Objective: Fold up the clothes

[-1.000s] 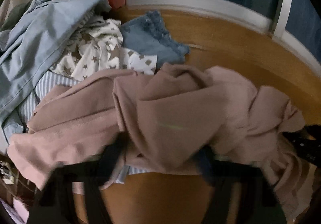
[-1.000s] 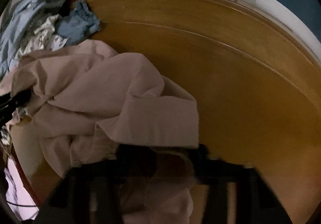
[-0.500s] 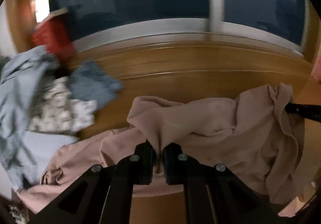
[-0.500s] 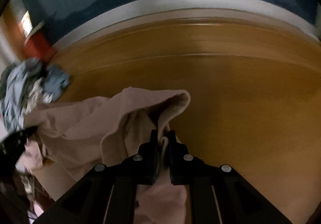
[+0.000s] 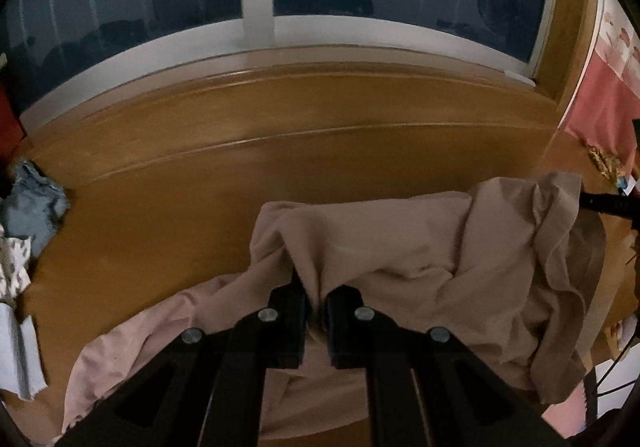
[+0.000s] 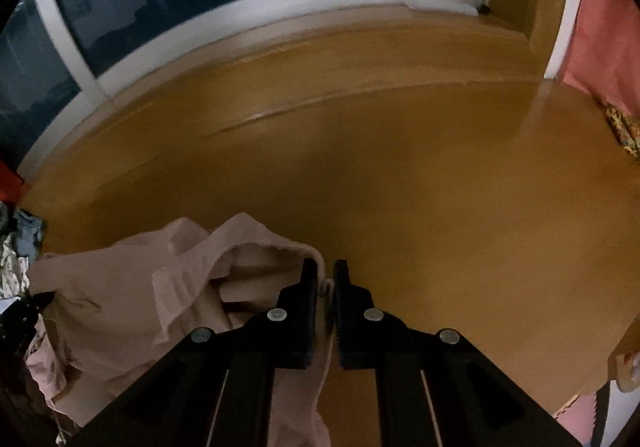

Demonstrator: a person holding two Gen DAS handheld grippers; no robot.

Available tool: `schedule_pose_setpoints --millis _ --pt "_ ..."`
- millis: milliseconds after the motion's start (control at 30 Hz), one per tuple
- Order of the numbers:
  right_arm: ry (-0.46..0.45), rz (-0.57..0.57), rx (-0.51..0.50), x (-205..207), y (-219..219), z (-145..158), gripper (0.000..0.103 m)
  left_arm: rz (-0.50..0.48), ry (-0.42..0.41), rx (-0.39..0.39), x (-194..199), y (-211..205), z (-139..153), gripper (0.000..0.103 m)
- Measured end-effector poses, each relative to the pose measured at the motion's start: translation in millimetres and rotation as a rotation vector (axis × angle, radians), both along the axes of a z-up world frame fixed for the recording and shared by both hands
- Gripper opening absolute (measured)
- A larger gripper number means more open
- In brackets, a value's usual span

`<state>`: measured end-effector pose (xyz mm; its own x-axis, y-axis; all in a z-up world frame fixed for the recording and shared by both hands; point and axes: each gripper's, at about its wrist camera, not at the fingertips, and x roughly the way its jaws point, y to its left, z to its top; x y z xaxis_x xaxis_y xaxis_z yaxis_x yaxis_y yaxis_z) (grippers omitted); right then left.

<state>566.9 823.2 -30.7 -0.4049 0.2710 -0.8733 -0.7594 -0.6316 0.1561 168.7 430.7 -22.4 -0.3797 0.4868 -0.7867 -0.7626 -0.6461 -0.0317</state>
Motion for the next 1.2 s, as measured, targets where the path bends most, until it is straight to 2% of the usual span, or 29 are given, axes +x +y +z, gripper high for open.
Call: schedule_pose_setpoints --millis 67,200,233,267,433,533,567,733,833,900,1000,1133,1200 --pt "-0.030 0.059 -0.036 -1 9 -11 0.011 0.011 0.010 -0.026 5 12 -4 0.006" --pt "-0.059 0.135 -0.007 4 6 -13 0.015 0.058 0.029 -0.062 13 21 -5 0.007" --pt "-0.058 0.141 0.001 10 4 -8 0.023 0.074 0.026 -0.065 13 21 -5 0.008" --pt "-0.046 0.147 0.000 14 1 -3 0.033 0.086 0.022 -0.065 13 21 -5 0.008" --pt "0.083 0.229 -0.003 28 -32 36 0.042 0.113 0.013 -0.082 14 20 -4 0.009" --pt "0.140 0.326 -0.041 21 -60 43 0.057 0.089 0.024 -0.087 14 20 -5 0.009" --pt "0.144 0.360 -0.057 15 -70 40 0.057 0.076 0.025 -0.083 14 20 -7 0.009" --pt "0.021 0.433 -0.078 -14 -100 10 0.057 0.030 0.006 -0.080 12 18 -11 0.009" --pt "-0.046 0.402 -0.073 -22 -104 -7 0.057 -0.005 0.003 -0.082 6 18 -12 0.009" --pt "-0.050 0.379 -0.072 -17 -102 -11 0.057 -0.024 0.008 -0.081 4 15 -13 0.009" --pt "-0.041 0.356 -0.058 -13 -103 -12 0.052 -0.044 0.019 -0.071 4 13 -15 0.009" --pt "-0.005 0.343 -0.050 -2 -104 -6 0.015 -0.072 0.039 -0.058 4 4 -12 0.007" --pt "0.021 0.325 -0.061 5 -102 -1 0.008 -0.078 0.045 -0.059 4 1 -9 0.007"
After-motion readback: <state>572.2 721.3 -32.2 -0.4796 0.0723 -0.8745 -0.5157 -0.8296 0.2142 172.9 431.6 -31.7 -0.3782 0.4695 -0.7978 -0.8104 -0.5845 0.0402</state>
